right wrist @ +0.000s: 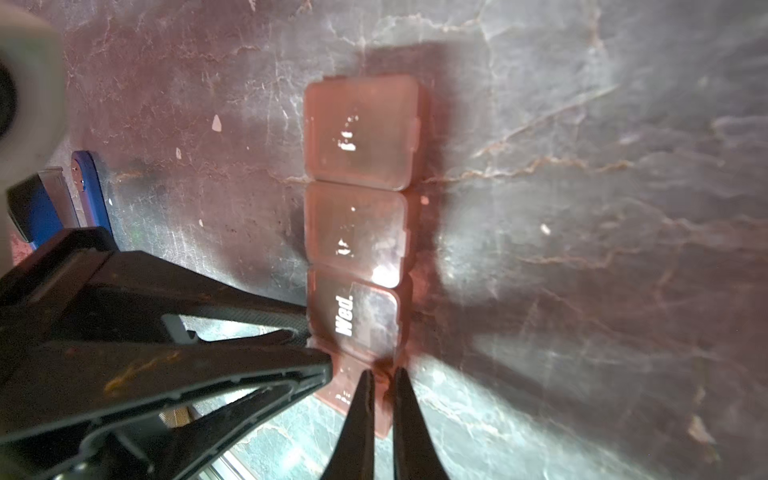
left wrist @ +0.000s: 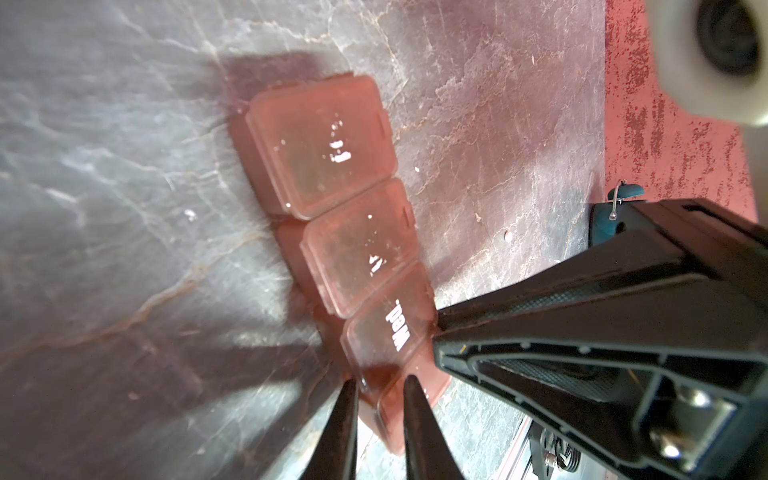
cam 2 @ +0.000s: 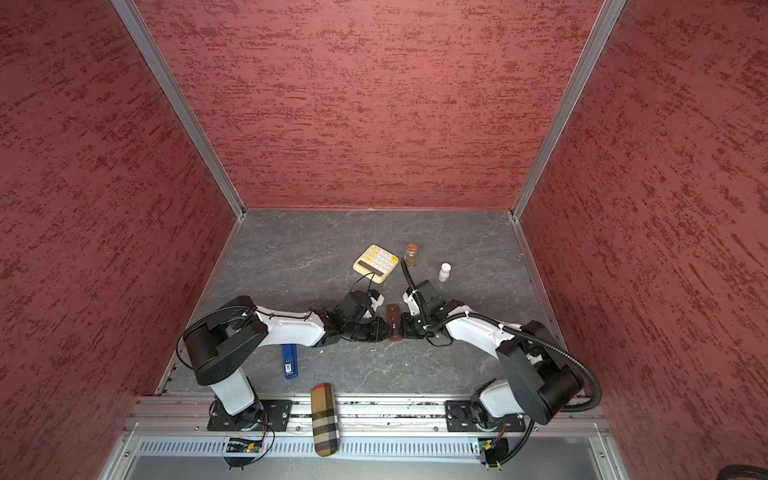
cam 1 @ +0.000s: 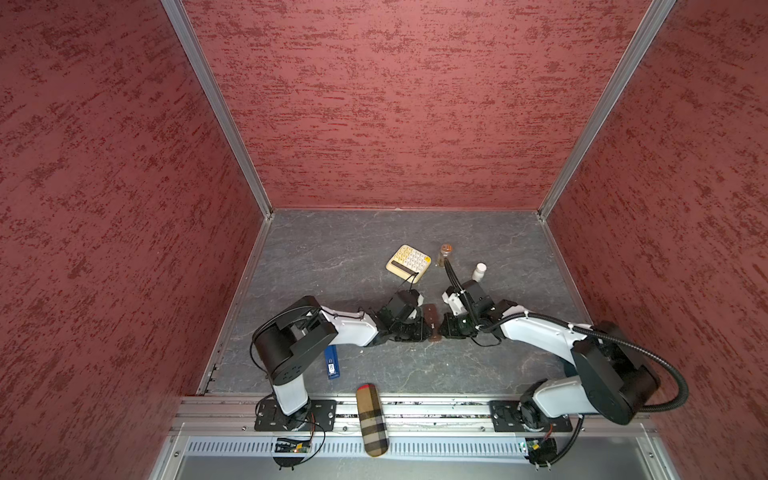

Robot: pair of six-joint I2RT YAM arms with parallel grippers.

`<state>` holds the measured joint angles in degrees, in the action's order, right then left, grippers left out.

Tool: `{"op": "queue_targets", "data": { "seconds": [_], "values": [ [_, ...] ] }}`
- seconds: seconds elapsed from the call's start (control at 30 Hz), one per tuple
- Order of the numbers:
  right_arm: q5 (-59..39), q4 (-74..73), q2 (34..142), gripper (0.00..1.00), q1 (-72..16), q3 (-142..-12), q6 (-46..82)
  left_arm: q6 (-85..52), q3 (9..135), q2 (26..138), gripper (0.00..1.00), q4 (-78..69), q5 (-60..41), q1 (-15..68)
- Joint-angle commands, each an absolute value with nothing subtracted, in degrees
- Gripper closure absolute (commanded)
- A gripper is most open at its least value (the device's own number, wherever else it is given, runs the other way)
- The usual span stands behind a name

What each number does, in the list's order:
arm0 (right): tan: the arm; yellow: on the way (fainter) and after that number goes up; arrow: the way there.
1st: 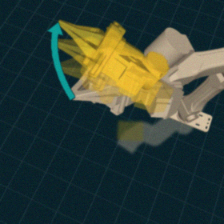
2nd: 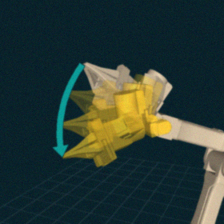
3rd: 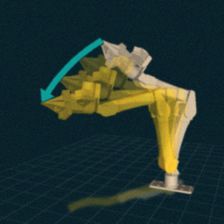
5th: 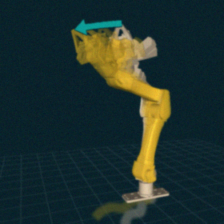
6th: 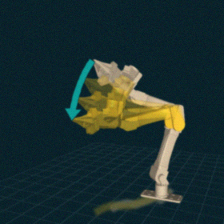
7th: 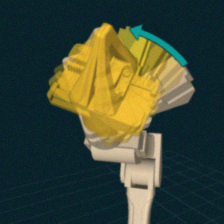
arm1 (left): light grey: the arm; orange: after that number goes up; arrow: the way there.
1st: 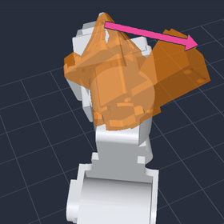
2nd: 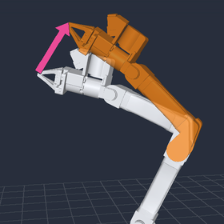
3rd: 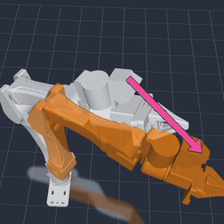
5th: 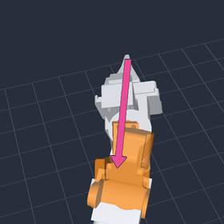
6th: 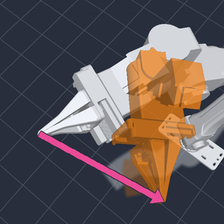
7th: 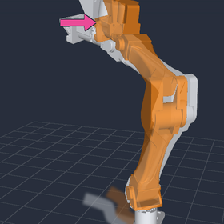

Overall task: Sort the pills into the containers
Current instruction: 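Raise both grippers and move the right gripper above the pink organizer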

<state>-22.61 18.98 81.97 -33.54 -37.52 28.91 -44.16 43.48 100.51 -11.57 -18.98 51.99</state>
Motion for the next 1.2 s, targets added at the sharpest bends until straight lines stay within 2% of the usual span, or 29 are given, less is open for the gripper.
{"op": "queue_targets", "data": {
  "seconds": [0.0,0.1,0.27,0.43,0.7,0.87,1.17],
  "values": [
    [-27.63,21.7,83.8,0.84,-36.03,-37.32,27.97,-42.79,44.13,102.85,0.78,-11.17,-19.95,54.11],
    [-23.95,24.8,80.79,0.76,-35.19,-39.42,27.91,-42.16,44.17,101.64,0.77,-10.64,-19.47,53.77],
    [-18.38,31.18,75.37,0.67,-32.82,-44.03,27.69,-40.12,44.59,98.16,0.68,-8.97,-18.75,52.3],
    [-15.1,36.33,73.32,0.64,-31.86,-48.46,27.79,-37.39,46.01,93.94,0.59,-5.73,-17.47,50.76],
    [-10.87,39.95,72.94,0.59,-31.81,-51.33,31.83,-36.26,48.74,90.37,0.55,-0.12,-16.54,48.52],
    [-10.66,41.74,74.79,0.54,-32.27,-52.1,35.52,-37.67,50.21,88.94,0.46,4.32,-12.07,48.87],
    [-4.87,46.12,81.75,0.44,-38.8,-56.78,41.32,-40.08,45.76,83.51,0.35,6.4,-5.12,46.67]
  ]
}}
